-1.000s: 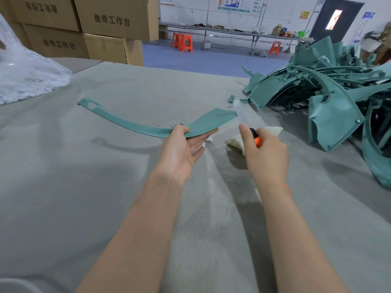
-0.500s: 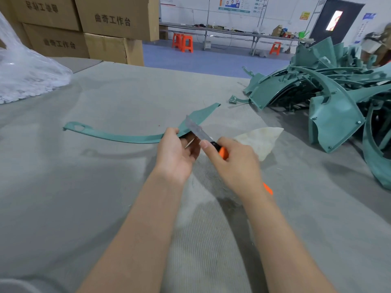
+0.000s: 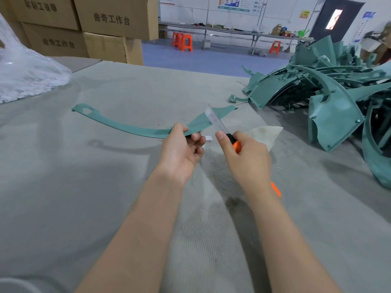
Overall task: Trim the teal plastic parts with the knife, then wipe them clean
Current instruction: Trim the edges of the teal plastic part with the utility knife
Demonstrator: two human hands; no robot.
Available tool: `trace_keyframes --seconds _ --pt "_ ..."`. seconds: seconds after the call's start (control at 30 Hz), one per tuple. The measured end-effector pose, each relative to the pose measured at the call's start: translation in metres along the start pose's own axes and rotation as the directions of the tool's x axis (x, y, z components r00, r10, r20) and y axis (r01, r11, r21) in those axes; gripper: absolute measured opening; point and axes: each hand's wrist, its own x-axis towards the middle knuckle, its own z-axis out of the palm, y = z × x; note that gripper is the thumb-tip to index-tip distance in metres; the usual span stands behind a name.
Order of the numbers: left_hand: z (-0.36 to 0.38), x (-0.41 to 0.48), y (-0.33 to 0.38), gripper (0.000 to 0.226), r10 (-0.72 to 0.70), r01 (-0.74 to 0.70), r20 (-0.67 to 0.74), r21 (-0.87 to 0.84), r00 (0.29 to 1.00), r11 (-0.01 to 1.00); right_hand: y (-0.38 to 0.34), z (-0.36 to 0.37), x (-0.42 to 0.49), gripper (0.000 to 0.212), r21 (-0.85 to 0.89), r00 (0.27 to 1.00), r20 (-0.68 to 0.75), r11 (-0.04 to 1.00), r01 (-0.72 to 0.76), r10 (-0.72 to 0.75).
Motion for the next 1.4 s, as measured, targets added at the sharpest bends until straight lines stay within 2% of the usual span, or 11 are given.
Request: trace_keyframes --seconds 0.3,0.53,0.63,0.77,0.87,1.2,1.3,1.4 --pt "0.002 0.001 -0.001 0.022 0.012 -0.012 -0.011 0.014 1.000 1.000 0.008 -0.008 0.007 0.054 -0.017 0.990 -0.091 0.994 -0.111 0.109" --pt "-0.001 0.004 0.001 0.014 0.012 -0.015 -0.056 -0.044 0.998 0.999 -0.009 0.007 -0.006 0.050 -0.027 0.992 0.113 0.998 0.065 -0.062" --pt "-0.002 0.005 0.002 0.022 0.016 -0.021 -0.086 -0.055 0.996 0.998 -0.013 0.009 -0.009 0.046 -0.013 0.986 0.127 0.994 0.111 -0.109" --pt "-0.002 0.005 0.002 0.021 0.039 -0.041 -0.083 -0.028 0.996 0.999 -0.014 0.007 -0.010 0.047 -0.002 0.985 0.116 0.992 0.127 -0.126" --pt "-0.002 0.004 0.002 0.018 0.052 -0.052 -0.057 -0.001 0.997 0.999 -0.012 0.006 -0.008 0.050 0.004 0.990 0.100 0.995 0.103 -0.102" --pt "0.002 0.000 0.000 0.020 0.060 -0.058 -0.048 0.038 0.997 0.998 0.009 -0.010 0.008 0.057 -0.037 0.989 -0.051 0.990 -0.139 0.137" --pt "0.001 0.003 0.001 0.017 0.050 -0.050 -0.053 -0.009 0.997 0.999 0.006 -0.012 0.006 0.056 0.019 0.992 -0.054 0.993 -0.116 0.117" --pt "-0.001 0.004 0.002 0.011 0.030 -0.034 -0.056 -0.068 0.998 0.997 -0.007 -0.008 0.000 0.055 0.101 1.000 -0.002 0.995 -0.021 0.021"
